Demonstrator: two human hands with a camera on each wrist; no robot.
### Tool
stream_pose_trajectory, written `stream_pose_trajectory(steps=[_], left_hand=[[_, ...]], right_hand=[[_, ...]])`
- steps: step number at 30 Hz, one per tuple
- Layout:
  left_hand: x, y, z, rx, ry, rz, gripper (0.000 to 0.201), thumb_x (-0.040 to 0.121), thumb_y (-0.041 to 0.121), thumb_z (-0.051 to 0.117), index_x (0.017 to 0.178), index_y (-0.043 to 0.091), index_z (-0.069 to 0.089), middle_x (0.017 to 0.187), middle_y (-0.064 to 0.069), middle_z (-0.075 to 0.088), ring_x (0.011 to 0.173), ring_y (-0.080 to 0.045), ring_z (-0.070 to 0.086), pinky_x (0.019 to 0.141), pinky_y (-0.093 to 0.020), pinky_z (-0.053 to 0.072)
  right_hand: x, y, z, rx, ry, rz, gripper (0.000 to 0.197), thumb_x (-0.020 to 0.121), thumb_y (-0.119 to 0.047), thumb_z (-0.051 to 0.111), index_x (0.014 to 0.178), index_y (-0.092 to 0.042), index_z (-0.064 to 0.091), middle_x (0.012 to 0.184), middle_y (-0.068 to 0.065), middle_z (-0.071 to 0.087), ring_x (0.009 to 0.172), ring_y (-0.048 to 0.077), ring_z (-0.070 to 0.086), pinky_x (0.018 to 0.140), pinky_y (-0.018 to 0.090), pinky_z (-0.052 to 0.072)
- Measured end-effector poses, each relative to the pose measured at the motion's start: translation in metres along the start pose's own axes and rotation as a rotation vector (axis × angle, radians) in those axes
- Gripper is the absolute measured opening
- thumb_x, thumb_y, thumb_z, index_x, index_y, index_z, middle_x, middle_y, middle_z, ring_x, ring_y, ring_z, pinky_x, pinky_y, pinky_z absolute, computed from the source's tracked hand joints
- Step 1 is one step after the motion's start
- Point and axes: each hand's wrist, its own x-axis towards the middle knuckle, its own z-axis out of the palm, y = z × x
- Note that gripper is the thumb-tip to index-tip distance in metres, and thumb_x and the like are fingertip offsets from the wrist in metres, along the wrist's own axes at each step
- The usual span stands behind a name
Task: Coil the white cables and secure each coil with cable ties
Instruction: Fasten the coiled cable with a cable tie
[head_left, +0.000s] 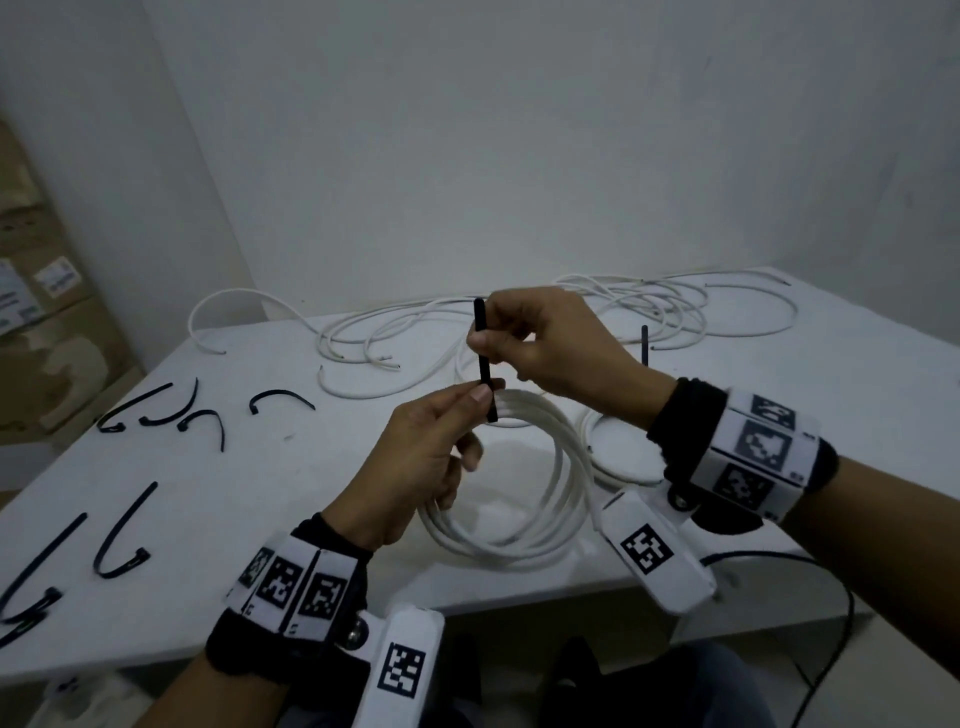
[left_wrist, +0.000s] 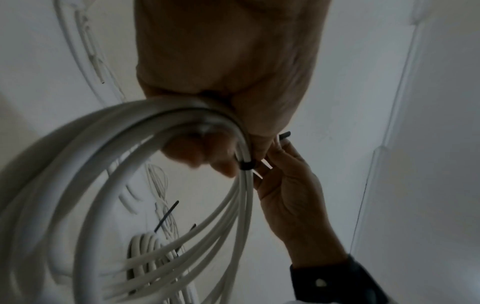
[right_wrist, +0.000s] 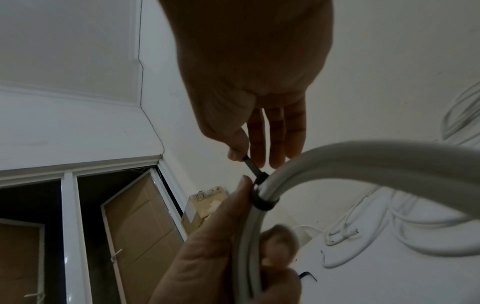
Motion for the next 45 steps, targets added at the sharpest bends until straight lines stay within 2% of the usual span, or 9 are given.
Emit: stream_pose_trajectory(steps=[4,8,15,18,22,32,36,43,45], left_hand=[[0.004,0.004,-0.002,0.203,0.056,0.116,0.023,0.095,0.038,0.052,0.110,0.029,0.068,0.087,0.000,0.072,0.062,-0.024,0.067,0.055,-0.028,0.050],[0.004,0.001,0.004,0.245,0.087,0.193,0.016,0.096,0.034,0.053,0.106,0.027,0.064,0.071,-0.008,0.068,0.046,-0.025,0.058,0.046,-0.028,0.049],[0.016,-0.001,0.000,0.340,0.143,0.249,0.010,0.091,0.027,0.062,0.089,0.019,0.068,0.077,0.002,0.071,0.066,-0.019,0.064,0.058,-0.035,0.051],[0.022,-0.001,0.001,0.274,0.091,0.199,0.011,0.094,0.024,0.057,0.091,0.014,0.057,0.068,-0.005,0.062,0.042,-0.020,0.051,0.041,-0.029,0.041],[0.024,-0.007,0.000,0.247,0.103,0.224,0.016,0.094,0.031,0.058,0.089,0.017,0.054,0.057,-0.002,0.040,0.043,-0.011,0.028,0.043,-0.025,0.026],[0.022,-0.003,0.003,0.197,0.025,0.194,0.015,0.095,0.034,0.054,0.090,0.020,0.049,0.047,0.005,0.028,0.039,-0.013,0.020,0.039,-0.021,0.021],[0.019,-0.002,0.008,0.208,0.061,0.236,0.012,0.098,0.031,0.051,0.108,0.025,0.052,0.054,0.002,0.047,0.038,-0.006,0.033,0.039,-0.018,0.028],[0.018,-0.001,0.014,0.101,-0.005,0.146,0.014,0.099,0.030,0.046,0.086,0.029,0.049,0.045,0.003,0.029,0.035,-0.011,0.022,0.037,-0.019,0.022],[0.018,0.003,0.014,0.087,-0.006,0.128,0.017,0.099,0.030,0.046,0.083,0.029,0.048,0.045,0.003,0.028,0.036,-0.012,0.020,0.038,-0.020,0.021]], right_hand=[[0.005,-0.006,-0.003,0.062,-0.033,0.057,0.012,0.089,-0.013,0.064,0.080,-0.006,0.063,0.072,0.003,0.071,0.065,0.012,0.070,0.057,0.025,0.056],[0.009,-0.007,-0.005,0.059,-0.039,0.088,0.013,0.087,-0.013,0.065,0.080,-0.003,0.065,0.071,0.006,0.072,0.065,0.017,0.070,0.062,0.033,0.058],[0.009,-0.001,-0.003,0.094,-0.027,0.100,0.013,0.087,-0.012,0.066,0.075,-0.008,0.063,0.066,0.004,0.070,0.058,0.015,0.069,0.057,0.030,0.056],[0.010,-0.004,-0.002,0.074,-0.017,0.074,0.012,0.087,-0.012,0.066,0.076,-0.007,0.063,0.066,0.001,0.069,0.057,0.012,0.068,0.058,0.023,0.055],[0.012,-0.003,-0.001,0.056,-0.023,0.087,0.013,0.087,-0.014,0.065,0.075,-0.010,0.062,0.069,0.002,0.070,0.055,0.009,0.066,0.057,0.025,0.055],[0.014,-0.004,-0.002,0.165,0.064,0.122,0.017,0.087,-0.007,0.064,0.078,0.006,0.059,0.066,0.012,0.067,0.048,0.005,0.057,0.048,0.015,0.043],[0.014,-0.002,-0.009,0.168,0.053,0.109,0.017,0.087,-0.009,0.065,0.078,0.004,0.060,0.065,0.013,0.066,0.049,0.009,0.060,0.052,0.021,0.048],[0.013,-0.002,-0.007,0.025,0.074,0.055,0.020,0.084,-0.012,0.066,0.078,0.006,0.059,0.072,0.021,0.067,0.062,0.032,0.061,0.055,0.034,0.049],[0.013,-0.005,-0.007,0.040,0.073,0.049,0.020,0.084,-0.011,0.067,0.077,0.006,0.060,0.072,0.021,0.067,0.058,0.029,0.059,0.054,0.034,0.049]])
